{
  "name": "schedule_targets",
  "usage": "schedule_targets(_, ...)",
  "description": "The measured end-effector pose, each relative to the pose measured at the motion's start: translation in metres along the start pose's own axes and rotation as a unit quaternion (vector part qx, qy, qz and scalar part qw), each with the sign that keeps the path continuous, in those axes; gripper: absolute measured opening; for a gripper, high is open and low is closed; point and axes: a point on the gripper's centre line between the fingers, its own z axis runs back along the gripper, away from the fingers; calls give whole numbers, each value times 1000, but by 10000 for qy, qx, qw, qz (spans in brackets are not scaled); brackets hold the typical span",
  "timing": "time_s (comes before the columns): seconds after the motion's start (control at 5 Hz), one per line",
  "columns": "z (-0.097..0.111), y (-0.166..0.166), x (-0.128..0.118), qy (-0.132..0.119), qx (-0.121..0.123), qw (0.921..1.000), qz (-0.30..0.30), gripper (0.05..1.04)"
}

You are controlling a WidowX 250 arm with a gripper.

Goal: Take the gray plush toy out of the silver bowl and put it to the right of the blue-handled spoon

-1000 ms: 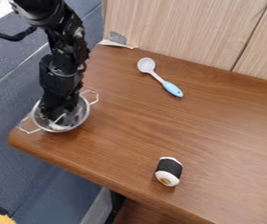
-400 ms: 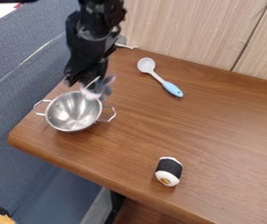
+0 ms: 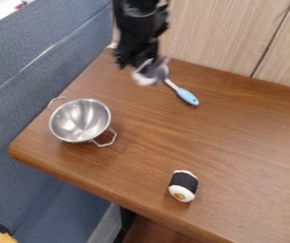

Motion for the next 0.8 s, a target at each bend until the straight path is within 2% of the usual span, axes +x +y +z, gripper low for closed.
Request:
schedule_targets(0.2,-17,-39,-23,269,-204,9991,-240,222)
schedule_targets(0.4,-42,-64,-37,420,-284,9980,-387,222)
schedule_targets(0.8,-91,-87,-52,744,-440,9949,-513,222)
